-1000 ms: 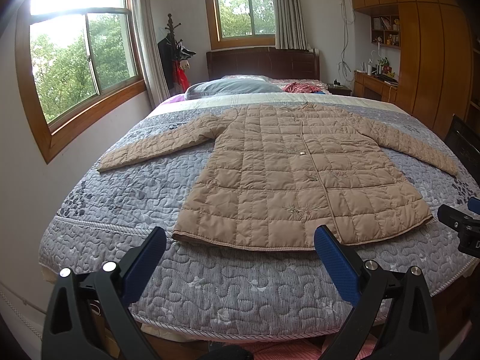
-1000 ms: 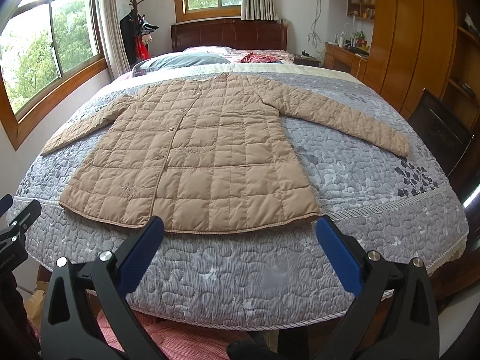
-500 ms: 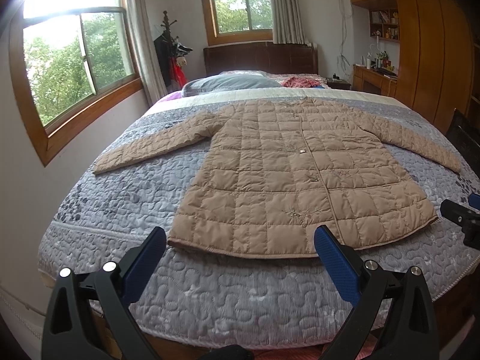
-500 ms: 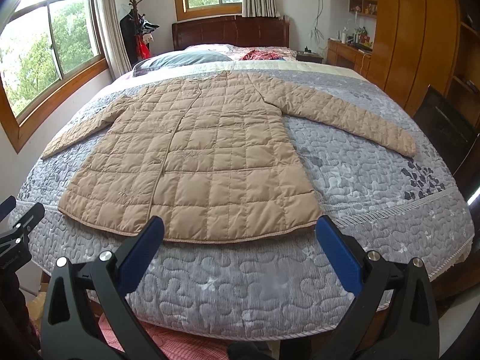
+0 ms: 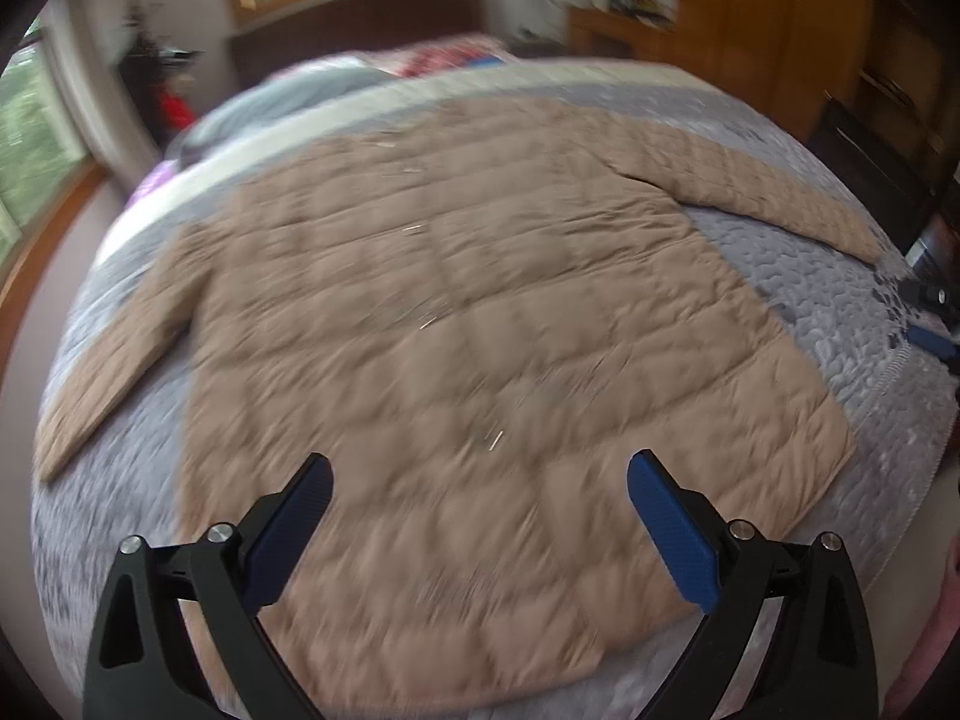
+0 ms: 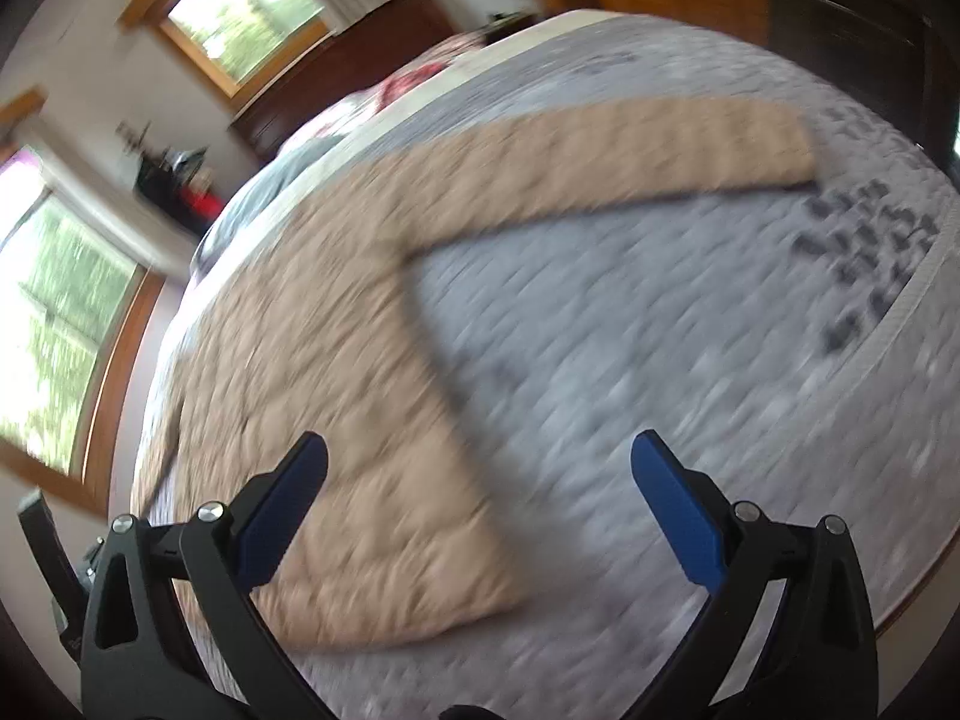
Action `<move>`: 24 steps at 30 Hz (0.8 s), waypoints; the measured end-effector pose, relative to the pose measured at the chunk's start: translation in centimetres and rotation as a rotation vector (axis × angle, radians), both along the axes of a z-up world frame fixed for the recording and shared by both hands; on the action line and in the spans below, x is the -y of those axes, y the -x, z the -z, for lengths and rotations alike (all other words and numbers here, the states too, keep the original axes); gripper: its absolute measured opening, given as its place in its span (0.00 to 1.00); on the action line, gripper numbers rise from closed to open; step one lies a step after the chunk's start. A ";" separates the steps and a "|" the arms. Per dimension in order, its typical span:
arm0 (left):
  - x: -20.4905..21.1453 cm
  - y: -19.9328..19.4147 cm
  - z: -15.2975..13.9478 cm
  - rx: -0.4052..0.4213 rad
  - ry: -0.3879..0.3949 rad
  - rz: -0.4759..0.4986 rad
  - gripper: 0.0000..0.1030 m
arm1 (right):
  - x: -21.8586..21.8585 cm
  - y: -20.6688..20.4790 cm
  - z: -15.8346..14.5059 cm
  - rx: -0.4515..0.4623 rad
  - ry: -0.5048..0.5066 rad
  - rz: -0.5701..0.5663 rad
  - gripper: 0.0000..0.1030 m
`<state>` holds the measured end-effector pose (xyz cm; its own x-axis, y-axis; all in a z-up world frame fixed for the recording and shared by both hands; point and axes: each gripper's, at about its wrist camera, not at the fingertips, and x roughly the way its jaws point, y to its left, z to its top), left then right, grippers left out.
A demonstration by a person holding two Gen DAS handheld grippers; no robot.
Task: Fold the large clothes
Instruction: 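Grasp the coat sleeve cuff with the right gripper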
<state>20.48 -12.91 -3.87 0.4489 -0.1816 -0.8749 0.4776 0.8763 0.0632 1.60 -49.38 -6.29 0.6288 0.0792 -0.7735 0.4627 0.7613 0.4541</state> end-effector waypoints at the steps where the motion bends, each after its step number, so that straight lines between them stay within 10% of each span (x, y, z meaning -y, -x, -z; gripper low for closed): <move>1: 1.3 -1.5 0.2 -0.033 0.002 0.021 0.96 | 2.0 -0.4 0.1 -0.006 -0.005 0.027 0.97; 14: 13.9 -16.3 2.8 -0.300 0.279 0.110 0.95 | 20.8 -4.6 5.0 -0.116 -0.097 0.191 0.97; 24: 15.2 -20.6 5.6 -0.309 0.277 0.102 0.81 | 25.2 -7.6 8.2 -0.151 -0.108 0.184 0.93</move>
<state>41.12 -28.16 -9.43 0.1411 -0.4584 -0.8775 0.5227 0.7872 -0.3272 9.20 -74.54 -14.50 0.5181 0.0614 -0.8531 0.6578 0.6089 0.4433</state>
